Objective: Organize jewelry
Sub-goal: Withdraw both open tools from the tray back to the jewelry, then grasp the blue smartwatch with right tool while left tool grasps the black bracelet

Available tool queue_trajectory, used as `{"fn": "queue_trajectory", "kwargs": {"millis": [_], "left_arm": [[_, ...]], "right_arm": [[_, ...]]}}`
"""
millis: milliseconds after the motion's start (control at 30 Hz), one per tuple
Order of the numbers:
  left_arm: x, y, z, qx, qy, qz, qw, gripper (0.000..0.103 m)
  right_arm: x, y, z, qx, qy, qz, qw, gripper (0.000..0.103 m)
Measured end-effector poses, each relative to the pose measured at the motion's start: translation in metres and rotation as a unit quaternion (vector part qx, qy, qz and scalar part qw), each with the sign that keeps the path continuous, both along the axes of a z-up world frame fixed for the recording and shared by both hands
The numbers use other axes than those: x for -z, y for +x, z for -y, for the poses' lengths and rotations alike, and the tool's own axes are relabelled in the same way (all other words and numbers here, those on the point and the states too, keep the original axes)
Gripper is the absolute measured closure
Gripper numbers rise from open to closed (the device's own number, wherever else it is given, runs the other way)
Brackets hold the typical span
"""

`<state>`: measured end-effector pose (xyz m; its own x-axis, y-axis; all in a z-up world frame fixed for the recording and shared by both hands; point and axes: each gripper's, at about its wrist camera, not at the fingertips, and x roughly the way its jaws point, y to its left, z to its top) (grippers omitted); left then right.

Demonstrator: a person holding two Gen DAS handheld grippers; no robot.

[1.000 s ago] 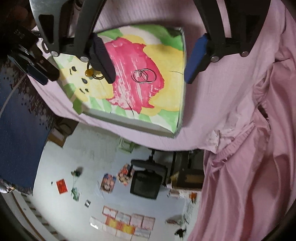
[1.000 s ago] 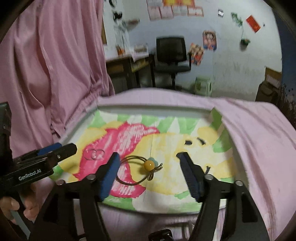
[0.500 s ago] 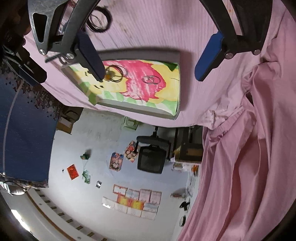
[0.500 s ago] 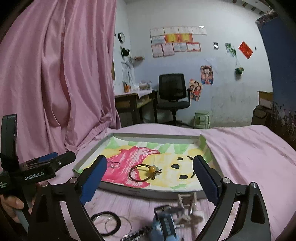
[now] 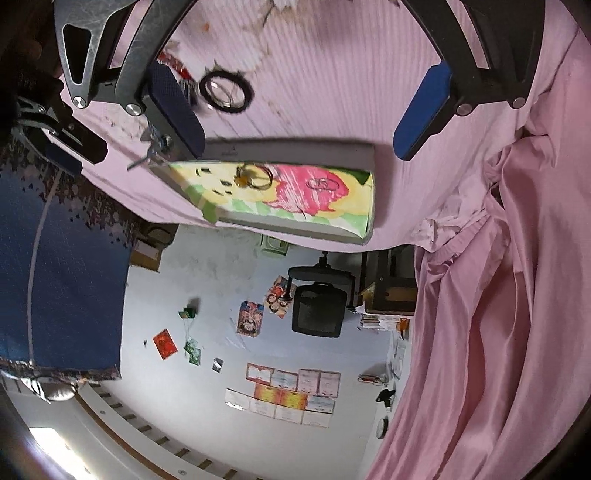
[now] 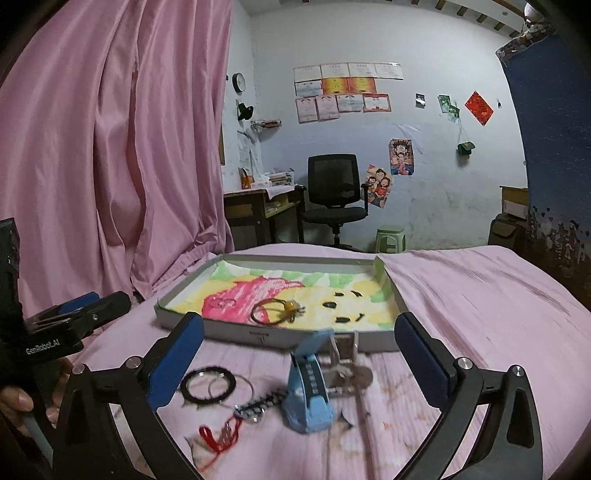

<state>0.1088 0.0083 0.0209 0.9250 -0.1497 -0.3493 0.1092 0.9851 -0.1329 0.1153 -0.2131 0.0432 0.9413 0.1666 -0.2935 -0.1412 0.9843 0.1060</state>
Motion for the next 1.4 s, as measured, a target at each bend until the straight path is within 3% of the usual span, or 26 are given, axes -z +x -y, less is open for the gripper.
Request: {"fn": "queue_trajectory", "kwargs": {"millis": [300,533,667,900,1033,1167,1267,1400], "left_arm": [[0.012,-0.005,0.004,0.019,0.013,-0.023,0.9995,0.000],[0.021,0.008,0.014,0.068,0.022,-0.076,0.9946,0.001],[0.025,0.018,0.020,0.103,0.017,-0.109,0.9885,0.020],[0.036,0.038,0.030,0.144,-0.007,-0.171,0.9747,0.046],[0.044,0.051,0.031,0.148,-0.029,-0.205,0.9671,0.053],[0.048,0.056,0.030,0.149,-0.045,-0.218,0.9633,0.061],[0.049,0.059,0.029,0.149,-0.052,-0.225,0.9615,0.074],[0.052,0.063,0.027,0.145,-0.064,-0.235,0.9590,0.091]], "right_arm": [[0.012,-0.011,0.005,-0.005,-0.020,-0.025,0.999,0.002],[0.028,0.004,0.012,-0.019,-0.019,-0.088,0.996,0.002],[0.039,0.014,0.017,-0.025,-0.009,-0.124,0.992,0.005],[0.062,0.033,0.014,-0.041,-0.003,-0.186,0.982,0.033],[0.076,0.045,0.010,-0.053,0.003,-0.222,0.973,0.040],[0.089,0.058,0.009,-0.065,0.013,-0.253,0.965,0.040],[0.095,0.064,0.010,-0.072,0.020,-0.264,0.962,0.041],[0.098,0.069,0.004,-0.078,0.019,-0.268,0.960,0.050]]}}
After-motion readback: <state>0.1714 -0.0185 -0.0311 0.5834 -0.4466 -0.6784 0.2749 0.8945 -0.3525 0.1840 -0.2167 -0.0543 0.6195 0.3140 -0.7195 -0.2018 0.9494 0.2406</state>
